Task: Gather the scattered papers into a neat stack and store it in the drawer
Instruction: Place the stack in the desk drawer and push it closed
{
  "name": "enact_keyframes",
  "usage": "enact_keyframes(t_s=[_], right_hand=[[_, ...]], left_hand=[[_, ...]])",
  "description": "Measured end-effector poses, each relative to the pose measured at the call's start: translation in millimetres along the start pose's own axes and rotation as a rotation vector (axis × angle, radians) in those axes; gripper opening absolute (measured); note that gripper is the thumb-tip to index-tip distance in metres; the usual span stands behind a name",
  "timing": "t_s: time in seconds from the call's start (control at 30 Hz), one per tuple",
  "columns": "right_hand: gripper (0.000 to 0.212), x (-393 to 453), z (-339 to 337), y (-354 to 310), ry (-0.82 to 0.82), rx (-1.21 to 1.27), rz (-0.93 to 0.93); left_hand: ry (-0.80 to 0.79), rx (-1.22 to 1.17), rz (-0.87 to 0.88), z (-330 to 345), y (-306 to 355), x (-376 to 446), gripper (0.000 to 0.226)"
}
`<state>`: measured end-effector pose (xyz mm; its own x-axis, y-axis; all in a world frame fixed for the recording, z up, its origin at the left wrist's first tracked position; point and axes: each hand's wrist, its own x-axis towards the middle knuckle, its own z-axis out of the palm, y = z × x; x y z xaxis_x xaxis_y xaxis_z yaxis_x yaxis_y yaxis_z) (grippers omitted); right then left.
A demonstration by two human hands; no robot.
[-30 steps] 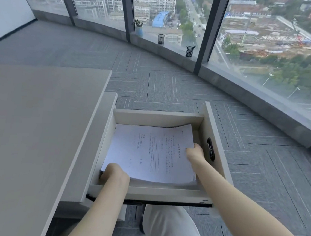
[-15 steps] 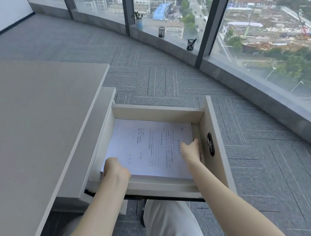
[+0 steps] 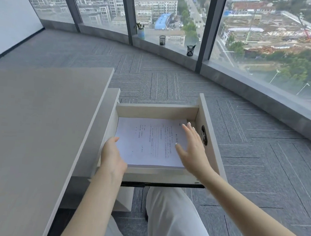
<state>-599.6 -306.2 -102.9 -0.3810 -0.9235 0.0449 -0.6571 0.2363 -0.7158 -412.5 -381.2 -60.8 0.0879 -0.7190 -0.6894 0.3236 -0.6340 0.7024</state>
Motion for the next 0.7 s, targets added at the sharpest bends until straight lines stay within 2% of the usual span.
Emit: enact_keyframes(t_s=[0.07, 0.13, 0.2, 0.23, 0.3, 0.4, 0.7], right_hand=[[0.064, -29.3, -15.6, 4.0, 0.012, -0.176, -0.121], [0.062, -56.5, -31.1, 14.9, 0.019, -0.313, -0.168], [0.060, -79.0, -44.9, 29.4, -0.013, -0.432, -0.130], [0.060, -88.0, -50.8, 36.9, -0.027, -0.471, -0.098], [0.061, -100.8, -59.7, 48.4, -0.035, -0.519, -0.040], [0.060, -108.2, -60.5, 55.7, -0.063, -0.590, 0.024], [0.057, -109.3, -53.5, 46.3, 0.005, -0.498, 0.007]], left_hand=[[-0.071, 0.281, 0.353, -0.2, -1.9, -44.1, 0.056], [-0.058, 0.655, 0.774, -15.4, -5.8, -72.4, 0.054], [0.100, 1.025, 1.095, -37.2, -6.5, -83.1, 0.053], [0.181, 1.168, 1.166, -48.3, -7.1, -83.9, 0.052], [0.284, 1.338, 1.130, -66.5, -6.9, -86.6, 0.050], [0.354, 1.450, 0.998, -87.1, -10.5, -89.1, 0.048], [0.328, 1.443, 1.011, -97.2, -6.8, -90.1, 0.040]])
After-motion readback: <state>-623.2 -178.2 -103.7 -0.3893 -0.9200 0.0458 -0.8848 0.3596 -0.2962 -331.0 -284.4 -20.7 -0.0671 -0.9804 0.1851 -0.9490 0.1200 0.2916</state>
